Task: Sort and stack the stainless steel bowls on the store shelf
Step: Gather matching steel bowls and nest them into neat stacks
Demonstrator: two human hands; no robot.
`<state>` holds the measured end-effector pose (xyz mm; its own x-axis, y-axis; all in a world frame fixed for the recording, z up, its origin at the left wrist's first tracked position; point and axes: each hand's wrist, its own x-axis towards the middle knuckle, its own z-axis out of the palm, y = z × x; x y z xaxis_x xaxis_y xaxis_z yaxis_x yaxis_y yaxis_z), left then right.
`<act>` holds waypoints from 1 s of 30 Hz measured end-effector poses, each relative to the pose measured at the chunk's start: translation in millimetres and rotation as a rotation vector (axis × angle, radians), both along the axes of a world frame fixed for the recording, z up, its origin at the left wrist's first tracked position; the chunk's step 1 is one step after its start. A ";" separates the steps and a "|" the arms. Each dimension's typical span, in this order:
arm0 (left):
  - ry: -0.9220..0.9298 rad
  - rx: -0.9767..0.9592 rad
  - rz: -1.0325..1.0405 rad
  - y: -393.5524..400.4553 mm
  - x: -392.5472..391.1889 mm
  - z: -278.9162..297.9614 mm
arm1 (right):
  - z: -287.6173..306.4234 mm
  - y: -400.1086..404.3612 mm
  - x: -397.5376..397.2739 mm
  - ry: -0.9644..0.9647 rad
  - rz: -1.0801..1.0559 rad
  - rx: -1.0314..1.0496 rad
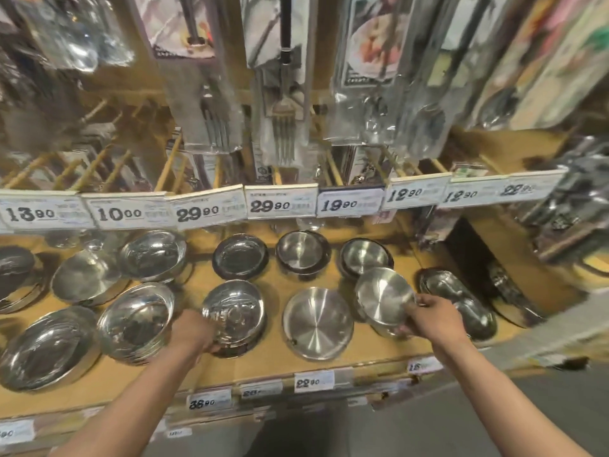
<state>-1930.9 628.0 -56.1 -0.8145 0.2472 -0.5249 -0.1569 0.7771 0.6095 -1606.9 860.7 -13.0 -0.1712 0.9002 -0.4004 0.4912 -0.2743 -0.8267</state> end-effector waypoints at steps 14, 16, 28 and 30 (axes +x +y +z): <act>0.377 -0.218 -0.106 6.2 35.6 40.3 | -19.3 51.2 32.2 -0.122 -0.043 0.009; 0.475 -0.205 -0.179 16.0 47.5 53.9 | -21.7 53.6 34.7 -0.146 -0.017 0.023; 0.289 0.168 -0.728 117.1 140.0 52.5 | -38.5 57.9 33.5 -0.170 0.110 0.075; 0.230 0.160 -0.798 141.5 146.2 45.3 | -37.8 55.5 32.8 -0.179 0.128 0.085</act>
